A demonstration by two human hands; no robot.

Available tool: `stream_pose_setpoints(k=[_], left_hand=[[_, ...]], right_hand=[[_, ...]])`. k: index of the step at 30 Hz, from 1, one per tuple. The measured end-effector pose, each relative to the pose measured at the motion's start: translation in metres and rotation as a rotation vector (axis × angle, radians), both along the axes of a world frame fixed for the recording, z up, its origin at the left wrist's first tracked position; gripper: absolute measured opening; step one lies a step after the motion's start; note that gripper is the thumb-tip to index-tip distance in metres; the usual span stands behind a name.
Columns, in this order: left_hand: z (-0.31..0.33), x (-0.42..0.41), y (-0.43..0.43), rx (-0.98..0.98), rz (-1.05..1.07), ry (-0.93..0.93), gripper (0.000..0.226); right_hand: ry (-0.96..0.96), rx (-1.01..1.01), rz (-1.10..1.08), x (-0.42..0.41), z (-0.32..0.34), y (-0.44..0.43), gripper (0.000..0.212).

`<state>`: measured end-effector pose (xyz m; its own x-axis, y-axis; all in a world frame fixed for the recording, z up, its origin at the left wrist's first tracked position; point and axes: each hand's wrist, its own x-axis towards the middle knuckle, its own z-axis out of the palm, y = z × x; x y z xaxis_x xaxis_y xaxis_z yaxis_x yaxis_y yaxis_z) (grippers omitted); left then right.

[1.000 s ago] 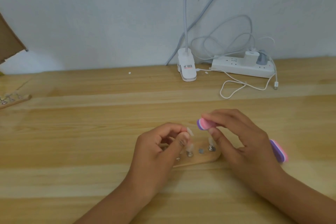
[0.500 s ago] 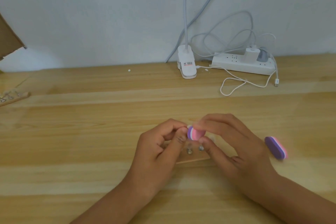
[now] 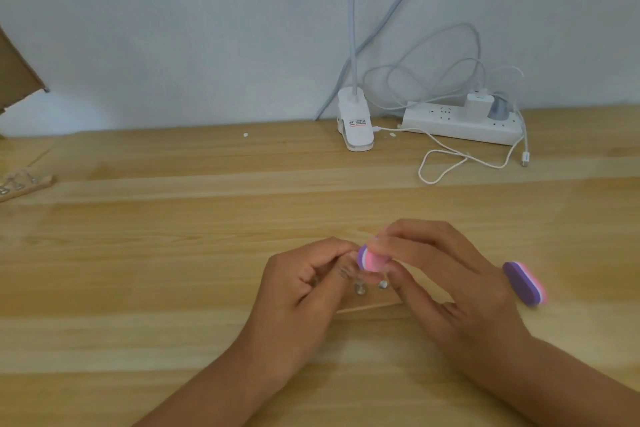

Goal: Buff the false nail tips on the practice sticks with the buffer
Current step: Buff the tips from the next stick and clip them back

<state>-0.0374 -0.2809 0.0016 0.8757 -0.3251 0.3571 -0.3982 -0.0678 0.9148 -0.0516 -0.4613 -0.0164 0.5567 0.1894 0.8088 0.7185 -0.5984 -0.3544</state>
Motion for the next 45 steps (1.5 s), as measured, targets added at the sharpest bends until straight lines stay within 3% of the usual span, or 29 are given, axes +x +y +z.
stream_pose_setpoints(k=[8,12,24,41,45], left_hand=[[-0.002,-0.003,-0.002,-0.011,-0.025,-0.022,0.024],[-0.002,0.000,-0.001,0.009,0.006,-0.043,0.025],[-0.002,0.003,-0.001,0.001,-0.098,-0.038,0.022],[0.001,0.002,-0.002,0.031,-0.064,-0.070,0.021],[0.000,-0.001,-0.001,0.017,-0.017,-0.087,0.022]], right_hand=[[0.060,0.017,-0.075,0.002,0.001,-0.002,0.021],[0.149,0.118,-0.102,0.005,0.002,-0.008,0.028],[-0.004,-0.045,0.116,-0.001,-0.002,-0.002,0.028],[0.022,-0.028,0.109,-0.001,0.001,0.000,0.029],[0.169,0.136,-0.011,0.010,0.003,-0.010,0.027]])
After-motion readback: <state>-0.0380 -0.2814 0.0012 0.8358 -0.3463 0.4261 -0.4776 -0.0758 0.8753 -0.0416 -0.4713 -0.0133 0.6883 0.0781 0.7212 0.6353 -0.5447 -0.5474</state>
